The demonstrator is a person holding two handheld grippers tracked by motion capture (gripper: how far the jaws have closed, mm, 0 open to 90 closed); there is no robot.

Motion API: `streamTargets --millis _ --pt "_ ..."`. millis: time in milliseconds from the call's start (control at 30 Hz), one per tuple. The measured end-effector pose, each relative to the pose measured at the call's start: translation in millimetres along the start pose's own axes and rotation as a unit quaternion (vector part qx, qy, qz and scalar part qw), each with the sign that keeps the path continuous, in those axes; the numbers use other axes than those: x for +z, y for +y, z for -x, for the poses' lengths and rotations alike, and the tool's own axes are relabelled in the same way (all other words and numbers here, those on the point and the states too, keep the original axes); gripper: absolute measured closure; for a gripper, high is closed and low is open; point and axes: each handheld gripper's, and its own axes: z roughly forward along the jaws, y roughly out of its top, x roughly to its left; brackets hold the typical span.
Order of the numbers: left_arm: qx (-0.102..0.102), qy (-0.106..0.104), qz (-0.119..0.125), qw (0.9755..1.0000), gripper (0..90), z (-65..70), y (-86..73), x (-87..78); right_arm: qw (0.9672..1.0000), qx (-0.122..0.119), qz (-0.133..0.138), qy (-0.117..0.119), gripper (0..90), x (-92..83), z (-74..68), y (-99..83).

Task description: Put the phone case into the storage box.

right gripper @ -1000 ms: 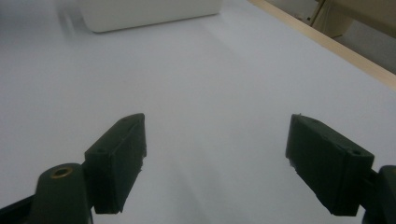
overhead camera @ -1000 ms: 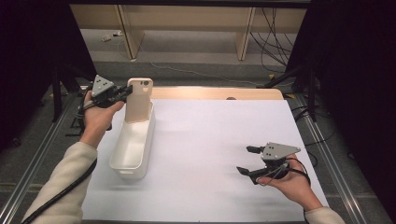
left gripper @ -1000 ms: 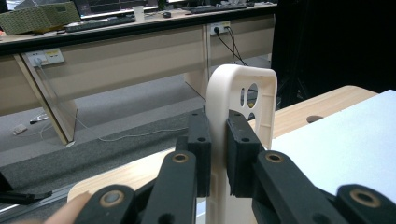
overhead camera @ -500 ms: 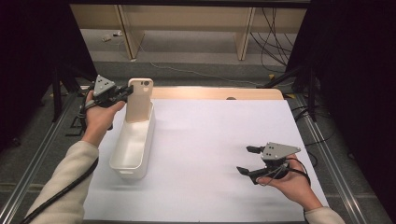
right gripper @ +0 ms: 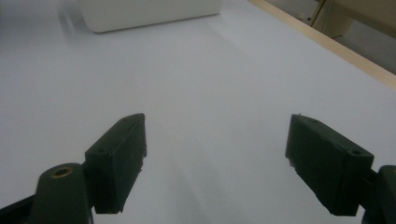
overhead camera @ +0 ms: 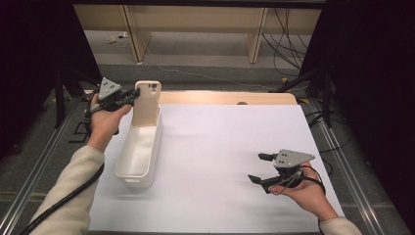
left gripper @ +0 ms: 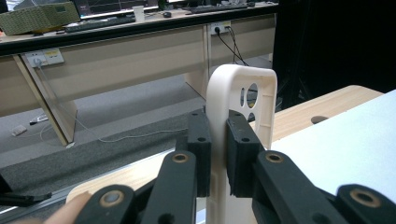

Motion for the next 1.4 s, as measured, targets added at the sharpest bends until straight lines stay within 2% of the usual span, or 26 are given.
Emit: streamTargets --millis 933,1400 --pt "-0.006 -0.003 -0.008 0.9999 81.5 -1.0 -5.0 13.2 1.0000 -0.001 0.001 0.001 21.8 0.4 0.0 -0.3" --pt "0.001 -0.002 -0.013 0.9999 81.4 -0.6 -7.3 18.4 1.0000 0.000 0.000 0.002 21.8 0.6 -0.1 -0.5"
